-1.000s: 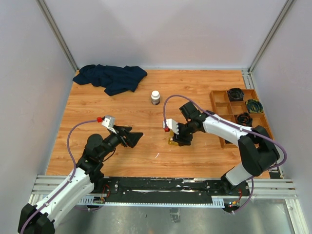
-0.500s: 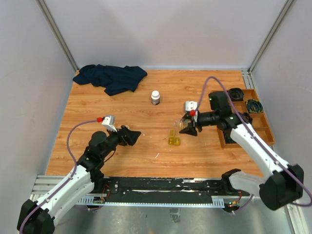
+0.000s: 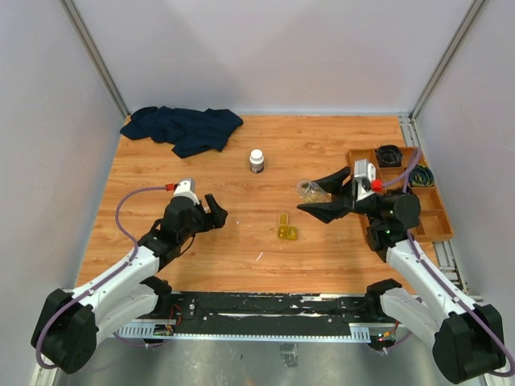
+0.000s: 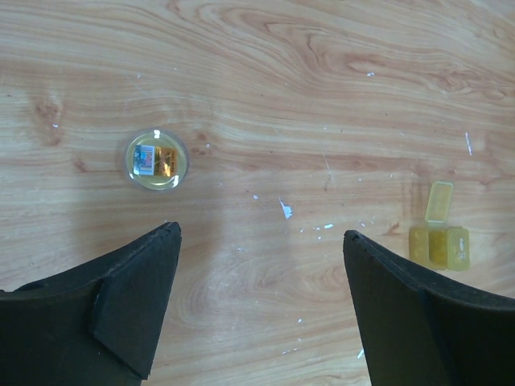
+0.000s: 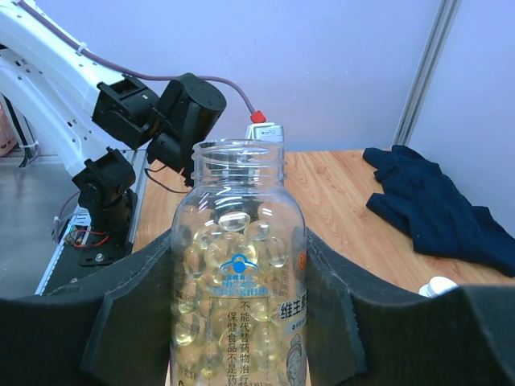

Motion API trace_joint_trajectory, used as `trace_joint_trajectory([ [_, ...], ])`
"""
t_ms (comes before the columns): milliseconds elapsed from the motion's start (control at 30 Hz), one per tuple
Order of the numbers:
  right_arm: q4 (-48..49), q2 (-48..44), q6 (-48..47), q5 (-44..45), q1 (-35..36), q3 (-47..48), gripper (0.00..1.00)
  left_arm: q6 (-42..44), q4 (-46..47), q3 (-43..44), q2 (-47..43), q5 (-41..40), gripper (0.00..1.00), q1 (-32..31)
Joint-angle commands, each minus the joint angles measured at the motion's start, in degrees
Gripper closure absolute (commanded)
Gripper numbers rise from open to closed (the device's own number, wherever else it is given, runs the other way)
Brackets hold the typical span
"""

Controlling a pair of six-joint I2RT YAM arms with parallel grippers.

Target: Sort the pills into containers

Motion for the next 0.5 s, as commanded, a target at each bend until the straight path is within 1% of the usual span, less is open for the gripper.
trace_joint_trajectory([
  [0, 5.01, -3.31, 2.16, 2.14, -1.81, -2.55, 0.99, 3.23, 0.02, 0.85, 0.14, -1.31, 0.15, 0.34],
  [200, -0.76, -2.6, -1.39, 1.04, -2.0, -1.98, 0.99, 3.88, -3.64, 5.0, 9.0, -6.32, 0.18, 0.38],
  [400, -1.63, -2.09, -2.48, 0.64, -2.02, -2.14, 0.99, 5.38, -5.79, 11.14, 20.42, -14.2, 0.24, 0.38],
  [467, -1.71, -2.08, -2.62, 0.57, -2.11, -2.13, 0.99, 5.91, -5.9, 12.92, 23.46, -15.49, 0.32, 0.39],
])
